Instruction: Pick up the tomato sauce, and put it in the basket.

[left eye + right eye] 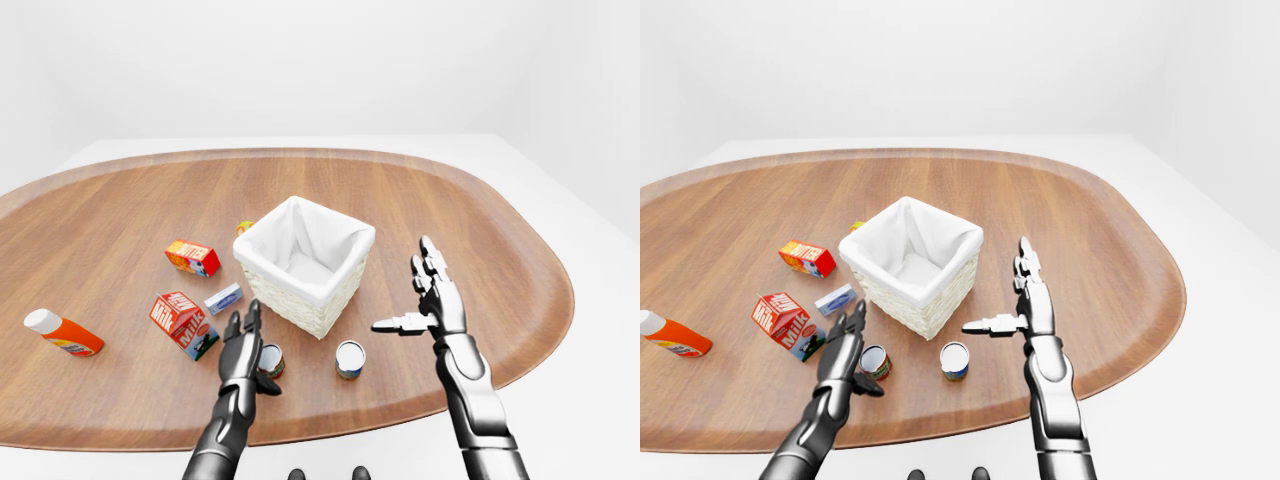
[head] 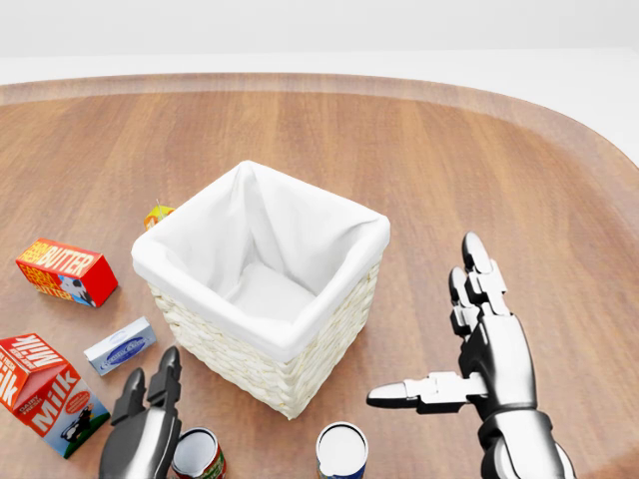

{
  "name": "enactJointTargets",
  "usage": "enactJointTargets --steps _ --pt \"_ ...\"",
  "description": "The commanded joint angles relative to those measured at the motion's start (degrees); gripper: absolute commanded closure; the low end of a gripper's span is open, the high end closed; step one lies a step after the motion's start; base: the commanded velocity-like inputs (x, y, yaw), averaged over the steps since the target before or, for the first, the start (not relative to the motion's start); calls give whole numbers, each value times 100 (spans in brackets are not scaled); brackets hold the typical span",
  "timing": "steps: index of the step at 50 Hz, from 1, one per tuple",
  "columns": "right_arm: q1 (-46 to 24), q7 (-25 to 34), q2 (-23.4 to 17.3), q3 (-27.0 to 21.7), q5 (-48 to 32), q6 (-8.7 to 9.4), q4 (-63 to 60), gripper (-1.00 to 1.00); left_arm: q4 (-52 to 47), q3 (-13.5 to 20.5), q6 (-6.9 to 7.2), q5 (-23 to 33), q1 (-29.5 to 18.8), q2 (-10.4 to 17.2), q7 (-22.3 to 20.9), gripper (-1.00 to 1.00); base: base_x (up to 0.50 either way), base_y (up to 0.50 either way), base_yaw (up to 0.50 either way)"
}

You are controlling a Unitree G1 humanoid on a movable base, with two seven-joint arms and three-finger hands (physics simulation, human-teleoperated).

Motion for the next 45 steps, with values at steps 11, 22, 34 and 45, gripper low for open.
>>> enactJointTargets --steps 11,22,34,45 --pt "1 -4 3 16 -10 -71 73 -100 403 -32 0 43 -157 15 219 -100 0 0 0" --pt "10 -2 4 18 -10 -71 66 -100 480 -38 0 48 -188 16 270 -100 0 0 0" --pt "21 -3 6 19 -10 -31 14 -100 57 -28 0 45 16 0 100 100 0 0 0" --pt "30 3 3 11 -11 -48 25 -100 216 -30 0 69 -60 10 169 100 0 0 0"
